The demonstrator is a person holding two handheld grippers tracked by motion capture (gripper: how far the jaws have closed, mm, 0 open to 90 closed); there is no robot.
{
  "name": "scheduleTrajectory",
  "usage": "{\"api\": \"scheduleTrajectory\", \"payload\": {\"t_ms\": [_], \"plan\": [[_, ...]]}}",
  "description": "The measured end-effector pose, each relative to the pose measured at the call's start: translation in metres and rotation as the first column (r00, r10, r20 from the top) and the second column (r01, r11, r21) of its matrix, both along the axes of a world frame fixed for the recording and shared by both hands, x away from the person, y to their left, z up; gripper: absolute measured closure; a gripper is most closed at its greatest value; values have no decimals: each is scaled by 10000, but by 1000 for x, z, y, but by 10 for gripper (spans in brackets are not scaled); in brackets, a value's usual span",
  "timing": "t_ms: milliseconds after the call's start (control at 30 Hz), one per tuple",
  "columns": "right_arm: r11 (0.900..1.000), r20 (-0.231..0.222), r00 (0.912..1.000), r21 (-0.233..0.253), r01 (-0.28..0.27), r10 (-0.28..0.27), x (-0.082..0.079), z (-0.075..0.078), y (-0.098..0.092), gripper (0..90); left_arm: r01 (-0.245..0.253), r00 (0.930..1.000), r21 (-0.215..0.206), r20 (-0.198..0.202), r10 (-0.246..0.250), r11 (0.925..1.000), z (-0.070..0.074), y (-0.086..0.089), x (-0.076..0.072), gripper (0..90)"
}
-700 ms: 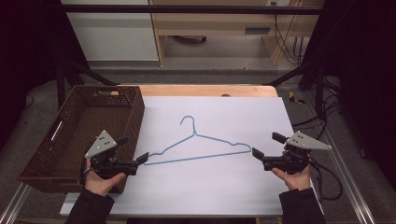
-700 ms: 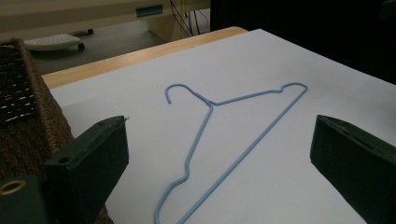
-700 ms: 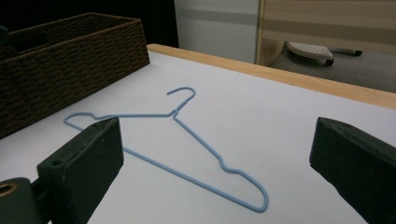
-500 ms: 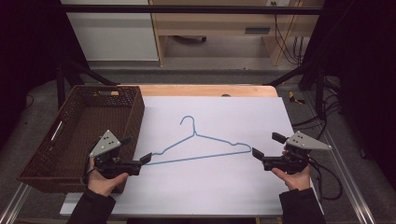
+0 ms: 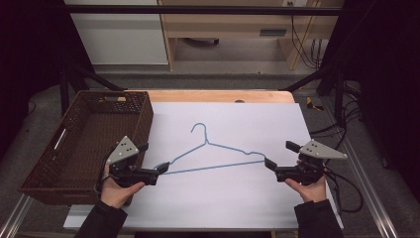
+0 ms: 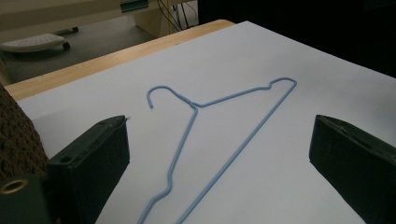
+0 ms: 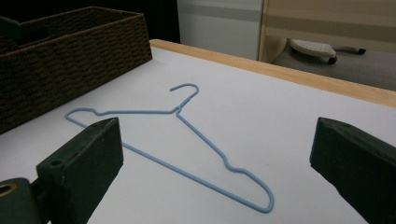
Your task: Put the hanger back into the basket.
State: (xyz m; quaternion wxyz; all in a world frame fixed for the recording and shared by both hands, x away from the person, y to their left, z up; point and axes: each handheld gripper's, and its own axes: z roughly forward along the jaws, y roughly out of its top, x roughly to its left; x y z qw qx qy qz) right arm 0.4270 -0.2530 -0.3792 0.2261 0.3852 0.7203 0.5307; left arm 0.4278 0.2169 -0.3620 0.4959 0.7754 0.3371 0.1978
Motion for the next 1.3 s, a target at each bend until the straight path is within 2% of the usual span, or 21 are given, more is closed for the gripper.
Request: {"api": "scheduleTrajectory", "payload": {"t_ms": [300,700,833,1000,1200,1300], "plan": [[10000,-57,10000,-93,-36,36,1,-1,2,29,191,9996,323,-228,-184,9993,-2,-16,16,55],[9997,-131,9998,-231,-124,121,3,-5,5,29,373,9976,759,-616,-326,9964,-5,-43,51,75],[9996,-175,9997,-248,-156,151,4,-6,7,29,404,9962,868,-801,-334,9954,-8,-52,63,81],[9994,-219,9996,-283,-186,180,4,-6,8,29,515,9941,1287,-1011,-386,9903,-15,-66,79,82],[9993,-247,9995,-328,-197,189,5,-8,10,29,585,9911,1254,-1262,-425,9904,-23,-74,95,99],[9991,-273,9994,-375,-220,210,6,-8,10,29,595,9898,1387,-1368,-404,9885,-28,-78,102,107]]}}
